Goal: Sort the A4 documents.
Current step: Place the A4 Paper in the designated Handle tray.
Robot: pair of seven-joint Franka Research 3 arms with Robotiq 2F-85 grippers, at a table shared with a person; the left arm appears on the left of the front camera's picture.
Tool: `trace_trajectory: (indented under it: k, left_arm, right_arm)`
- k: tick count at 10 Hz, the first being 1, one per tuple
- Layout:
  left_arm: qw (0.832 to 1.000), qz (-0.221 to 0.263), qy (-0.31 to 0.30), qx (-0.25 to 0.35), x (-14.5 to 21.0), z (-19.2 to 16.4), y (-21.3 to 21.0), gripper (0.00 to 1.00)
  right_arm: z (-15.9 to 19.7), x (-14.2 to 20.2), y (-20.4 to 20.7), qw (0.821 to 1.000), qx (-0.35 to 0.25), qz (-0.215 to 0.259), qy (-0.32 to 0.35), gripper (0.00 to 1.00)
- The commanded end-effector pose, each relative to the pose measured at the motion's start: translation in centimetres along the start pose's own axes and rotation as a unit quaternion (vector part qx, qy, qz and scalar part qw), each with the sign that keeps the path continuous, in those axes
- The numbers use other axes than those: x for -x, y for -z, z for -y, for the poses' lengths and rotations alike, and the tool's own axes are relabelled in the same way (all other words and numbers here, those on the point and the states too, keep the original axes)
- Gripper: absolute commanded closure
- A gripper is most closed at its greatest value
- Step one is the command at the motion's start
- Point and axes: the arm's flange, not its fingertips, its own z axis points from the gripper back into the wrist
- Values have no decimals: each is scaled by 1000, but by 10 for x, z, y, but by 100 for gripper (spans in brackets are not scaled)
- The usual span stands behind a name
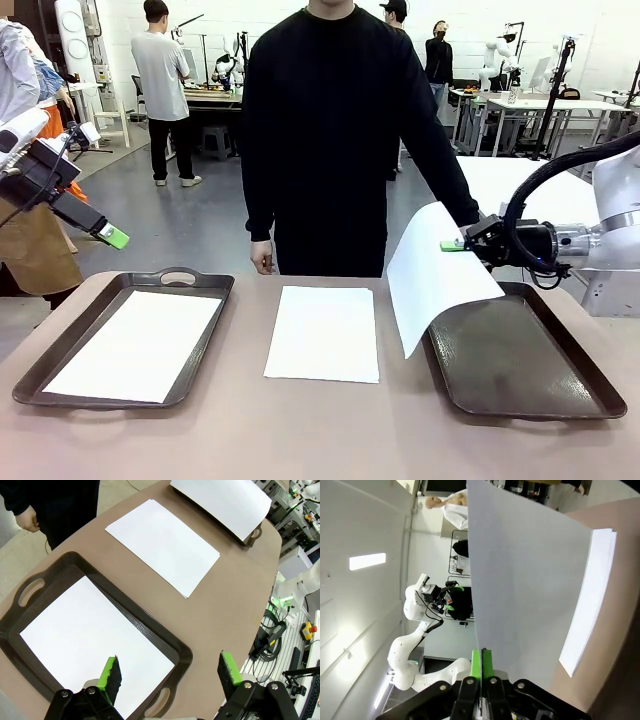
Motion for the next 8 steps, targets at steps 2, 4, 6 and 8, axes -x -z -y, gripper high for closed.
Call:
trace_trajectory:
  k: [2,4,6,8]
  left_arm:
    - [1000,-1,5,2,0,1,1,0]
    - [1000,-1,5,2,0,1,1,0]
    - [1000,-1,5,2,0,1,1,0]
    - [1000,-1,5,2,0,1,1,0]
  right_arm:
    - [7,-1,-28,1000,-6,12,-16,99]
    - [23,1,-33,1000,-17,16,-9,99]
    - [41,4,-41,1000,-13,3,5,99]
    - [68,4,-56,1000,1,-2,28,99]
